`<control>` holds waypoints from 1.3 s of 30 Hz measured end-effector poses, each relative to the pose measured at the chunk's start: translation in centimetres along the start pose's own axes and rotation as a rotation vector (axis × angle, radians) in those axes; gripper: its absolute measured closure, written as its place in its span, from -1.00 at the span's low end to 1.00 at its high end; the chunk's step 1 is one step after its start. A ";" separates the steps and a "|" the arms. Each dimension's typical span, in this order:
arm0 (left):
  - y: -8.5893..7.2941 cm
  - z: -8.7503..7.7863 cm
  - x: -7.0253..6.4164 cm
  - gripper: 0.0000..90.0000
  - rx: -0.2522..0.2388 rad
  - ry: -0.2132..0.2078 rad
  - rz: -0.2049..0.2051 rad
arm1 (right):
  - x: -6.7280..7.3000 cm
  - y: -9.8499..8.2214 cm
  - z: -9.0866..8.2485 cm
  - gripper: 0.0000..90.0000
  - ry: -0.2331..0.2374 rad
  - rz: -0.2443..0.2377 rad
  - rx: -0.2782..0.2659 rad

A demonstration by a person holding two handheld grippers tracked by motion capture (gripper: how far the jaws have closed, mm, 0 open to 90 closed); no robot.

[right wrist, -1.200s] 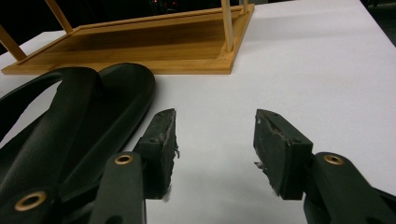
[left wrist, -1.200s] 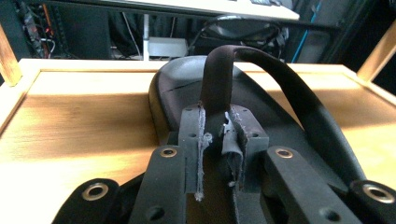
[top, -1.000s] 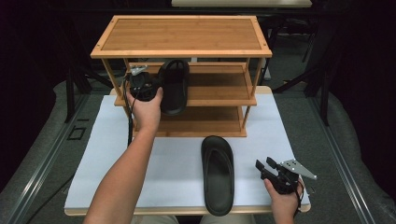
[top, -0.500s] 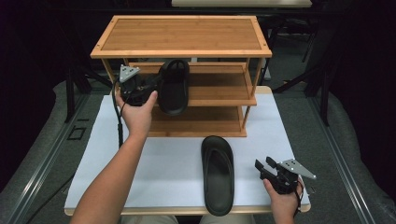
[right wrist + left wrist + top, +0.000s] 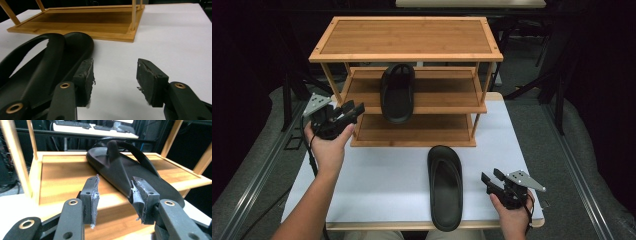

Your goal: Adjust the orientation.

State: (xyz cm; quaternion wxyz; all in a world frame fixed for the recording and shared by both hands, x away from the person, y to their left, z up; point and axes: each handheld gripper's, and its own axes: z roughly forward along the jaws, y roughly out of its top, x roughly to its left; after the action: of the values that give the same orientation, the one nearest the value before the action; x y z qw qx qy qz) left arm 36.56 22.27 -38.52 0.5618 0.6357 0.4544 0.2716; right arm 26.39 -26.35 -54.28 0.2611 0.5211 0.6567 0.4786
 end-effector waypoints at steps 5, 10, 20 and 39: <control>-3.4 -2.0 -0.3 0.22 0.005 -0.041 0.017 | 1.0 0.1 -0.1 0.06 0.008 -0.006 -0.002; -6.5 -3.1 -0.8 0.21 0.053 -0.073 0.059 | 1.9 -0.2 -0.1 0.14 0.024 -0.042 0.025; -11.1 -4.5 -1.0 0.20 0.110 -0.090 0.066 | 5.1 -0.9 -0.6 0.12 0.094 -0.077 0.104; -15.4 -3.5 1.2 0.06 0.168 -0.042 0.008 | 7.0 -1.2 0.1 0.19 0.132 -0.090 0.103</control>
State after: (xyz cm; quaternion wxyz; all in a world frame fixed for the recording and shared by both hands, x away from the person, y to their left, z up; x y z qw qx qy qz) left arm 29.91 24.33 -52.76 0.5148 0.6881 0.4610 0.2212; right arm 23.71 -19.82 -54.31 0.2113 0.4713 0.7189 0.4652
